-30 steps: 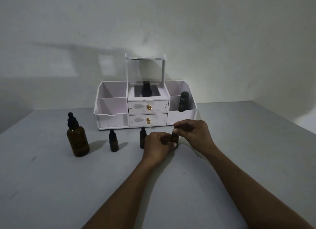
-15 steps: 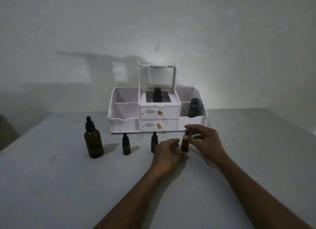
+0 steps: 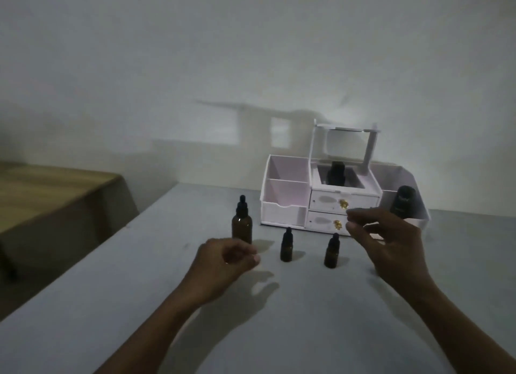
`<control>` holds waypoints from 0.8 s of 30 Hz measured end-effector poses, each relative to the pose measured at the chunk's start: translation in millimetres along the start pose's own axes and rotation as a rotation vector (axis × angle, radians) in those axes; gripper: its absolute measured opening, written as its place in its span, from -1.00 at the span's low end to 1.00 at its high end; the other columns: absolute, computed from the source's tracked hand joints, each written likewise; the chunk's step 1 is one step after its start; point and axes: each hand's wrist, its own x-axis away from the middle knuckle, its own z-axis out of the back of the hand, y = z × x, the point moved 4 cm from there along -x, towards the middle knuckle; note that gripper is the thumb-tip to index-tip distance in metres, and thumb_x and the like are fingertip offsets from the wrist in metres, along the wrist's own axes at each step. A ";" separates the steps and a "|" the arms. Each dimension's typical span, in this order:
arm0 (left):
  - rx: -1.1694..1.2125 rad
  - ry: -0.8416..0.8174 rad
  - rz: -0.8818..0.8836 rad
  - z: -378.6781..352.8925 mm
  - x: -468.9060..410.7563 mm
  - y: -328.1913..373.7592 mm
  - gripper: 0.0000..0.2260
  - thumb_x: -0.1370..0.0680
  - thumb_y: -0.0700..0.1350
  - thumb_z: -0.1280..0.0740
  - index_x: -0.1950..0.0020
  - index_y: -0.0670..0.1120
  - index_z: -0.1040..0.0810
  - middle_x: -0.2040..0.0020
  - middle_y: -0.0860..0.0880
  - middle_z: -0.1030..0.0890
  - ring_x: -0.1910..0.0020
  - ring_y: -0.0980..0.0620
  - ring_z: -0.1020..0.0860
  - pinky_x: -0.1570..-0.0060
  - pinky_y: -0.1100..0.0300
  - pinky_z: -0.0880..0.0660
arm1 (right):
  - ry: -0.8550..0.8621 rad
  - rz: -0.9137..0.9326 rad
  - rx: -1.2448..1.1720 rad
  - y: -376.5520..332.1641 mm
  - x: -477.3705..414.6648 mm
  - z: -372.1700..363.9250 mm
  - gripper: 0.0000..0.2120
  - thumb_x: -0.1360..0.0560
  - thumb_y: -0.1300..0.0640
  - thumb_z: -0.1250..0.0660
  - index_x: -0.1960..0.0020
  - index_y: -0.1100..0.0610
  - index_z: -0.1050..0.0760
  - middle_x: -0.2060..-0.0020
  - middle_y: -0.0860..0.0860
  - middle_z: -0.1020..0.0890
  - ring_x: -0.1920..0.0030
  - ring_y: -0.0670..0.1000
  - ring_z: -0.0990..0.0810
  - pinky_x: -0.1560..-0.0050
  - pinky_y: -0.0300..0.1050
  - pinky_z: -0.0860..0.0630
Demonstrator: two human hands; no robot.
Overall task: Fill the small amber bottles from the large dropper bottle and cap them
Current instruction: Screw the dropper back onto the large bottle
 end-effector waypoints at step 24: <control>0.200 -0.067 -0.004 28.8 -73.4 -70.9 -0.59 -0.33 -0.12 -0.60 -0.16 -0.03 -0.66 -0.03 0.08 -0.71 -0.01 0.10 -0.68 -0.16 0.04 -0.57 | -0.321 -0.068 -0.105 -34.4 -61.8 -179.1 -0.65 -0.47 0.23 -0.46 -0.22 -0.01 -0.60 0.05 -0.19 -0.66 0.11 -0.39 -0.61 0.18 -0.59 -0.44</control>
